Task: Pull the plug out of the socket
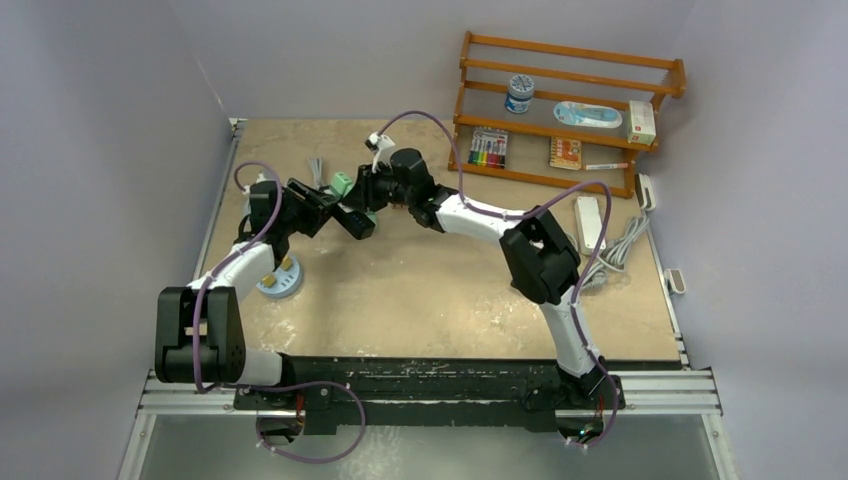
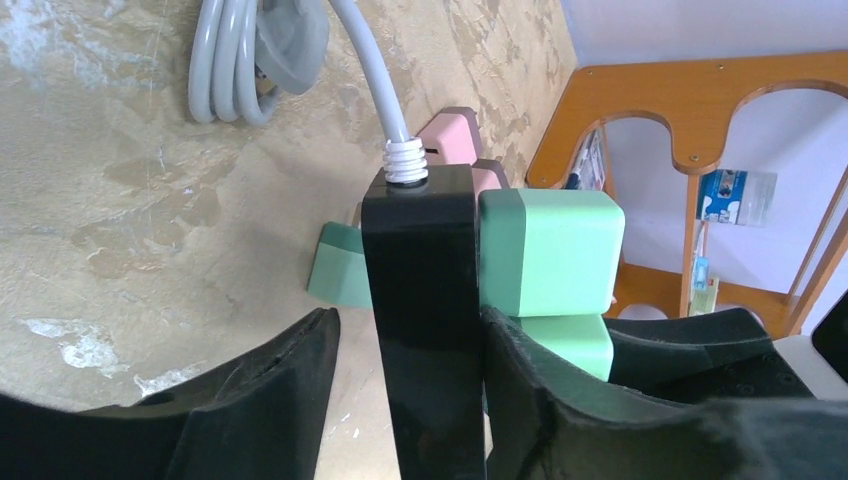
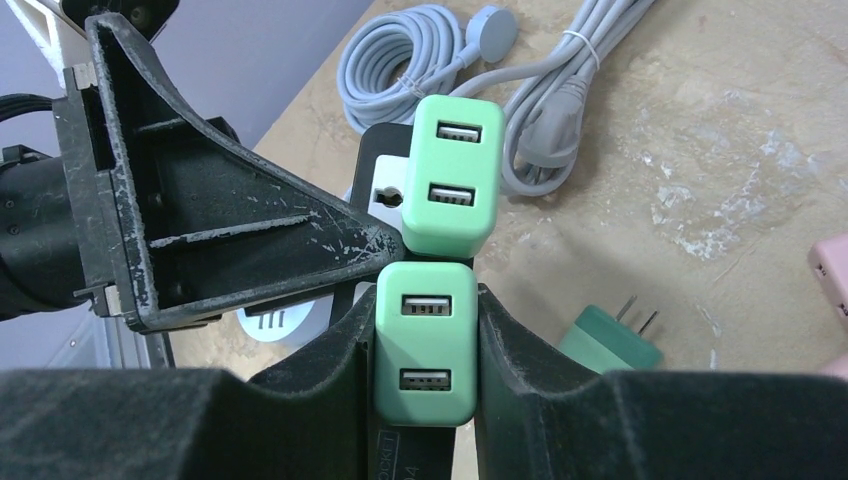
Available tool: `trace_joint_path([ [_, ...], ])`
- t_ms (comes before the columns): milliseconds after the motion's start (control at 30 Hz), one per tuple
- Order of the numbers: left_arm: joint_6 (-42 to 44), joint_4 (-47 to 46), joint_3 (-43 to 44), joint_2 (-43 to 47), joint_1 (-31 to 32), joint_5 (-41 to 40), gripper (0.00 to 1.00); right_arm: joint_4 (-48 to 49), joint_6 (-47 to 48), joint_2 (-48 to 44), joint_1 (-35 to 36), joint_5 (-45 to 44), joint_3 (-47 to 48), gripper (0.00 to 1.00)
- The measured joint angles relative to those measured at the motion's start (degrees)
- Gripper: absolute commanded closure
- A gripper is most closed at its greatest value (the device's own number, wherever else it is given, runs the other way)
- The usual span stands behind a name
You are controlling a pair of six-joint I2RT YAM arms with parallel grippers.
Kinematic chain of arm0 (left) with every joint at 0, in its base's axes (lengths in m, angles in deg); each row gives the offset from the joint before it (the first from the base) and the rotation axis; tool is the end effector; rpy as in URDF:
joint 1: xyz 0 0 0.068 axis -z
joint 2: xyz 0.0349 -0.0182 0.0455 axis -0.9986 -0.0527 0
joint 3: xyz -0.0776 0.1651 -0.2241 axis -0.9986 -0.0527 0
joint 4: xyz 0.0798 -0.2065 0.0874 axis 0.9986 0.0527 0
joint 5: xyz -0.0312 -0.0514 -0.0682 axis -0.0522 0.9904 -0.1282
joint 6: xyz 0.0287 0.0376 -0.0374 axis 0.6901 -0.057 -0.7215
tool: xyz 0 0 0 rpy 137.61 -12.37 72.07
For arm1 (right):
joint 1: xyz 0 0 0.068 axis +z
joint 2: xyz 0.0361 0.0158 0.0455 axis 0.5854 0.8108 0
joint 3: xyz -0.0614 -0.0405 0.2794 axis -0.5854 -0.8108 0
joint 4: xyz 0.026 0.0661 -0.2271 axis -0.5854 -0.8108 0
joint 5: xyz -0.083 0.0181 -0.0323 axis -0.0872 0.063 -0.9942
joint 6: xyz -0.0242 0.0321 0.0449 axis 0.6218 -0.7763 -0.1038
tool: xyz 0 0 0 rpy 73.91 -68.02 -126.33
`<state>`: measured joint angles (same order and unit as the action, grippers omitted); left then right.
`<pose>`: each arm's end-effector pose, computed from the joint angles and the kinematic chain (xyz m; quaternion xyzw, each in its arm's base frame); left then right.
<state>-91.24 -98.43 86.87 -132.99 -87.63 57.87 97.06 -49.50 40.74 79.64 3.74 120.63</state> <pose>0.2814 -0.0080 0.2396 -0.3972 0.7659 -0.3480 0.3668 0.3634 0.3690 0.2664 -0.2185 0.7267 0.4720 0.4489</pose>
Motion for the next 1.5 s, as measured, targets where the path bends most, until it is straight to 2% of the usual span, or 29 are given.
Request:
trace_joint_path([
  [67,-0.3,-1.1,-0.5,0.0,0.1,0.1,0.66,0.2,-0.2,-0.2,0.0,0.1,-0.5,1.0],
  [133,-0.6,-2.2,-0.9,0.0,0.3,0.2,0.85,0.7,-0.3,-0.2,0.2,0.1,-1.3,1.0],
  [167,-0.9,-2.7,-1.2,0.0,0.4,0.0,1.0,0.9,-0.4,-0.3,0.3,0.1,-1.8,1.0],
  [467,-0.5,-2.4,-1.6,0.1,0.4,-0.5,1.0,1.0,0.5,-0.3,0.6,-0.4,-2.3,1.0],
  [700,3.1,2.8,-0.7,0.7,-0.2,-4.4,1.0,-2.6,8.1,-4.7,4.6,-11.3,-2.3,1.0],
  [767,3.9,4.2,-0.7,0.7,-1.0,-6.0,1.0,-2.6,9.6,-7.4,5.4,-11.9,-2.5,1.0],
  [967,5.8,6.9,-0.3,0.7,-2.3,-8.5,1.0,5.0,10.8,-16.5,4.0,1.4,-8.1,1.0],
  [1267,7.7,7.6,-0.1,0.7,-3.0,-9.1,1.0,16.5,5.4,-17.5,-1.8,18.9,-15.2,1.0],
  [1500,9.2,7.6,-0.1,0.8,-3.5,-9.0,1.0,18.3,2.6,-17.5,-3.9,20.3,-17.0,1.0],
])
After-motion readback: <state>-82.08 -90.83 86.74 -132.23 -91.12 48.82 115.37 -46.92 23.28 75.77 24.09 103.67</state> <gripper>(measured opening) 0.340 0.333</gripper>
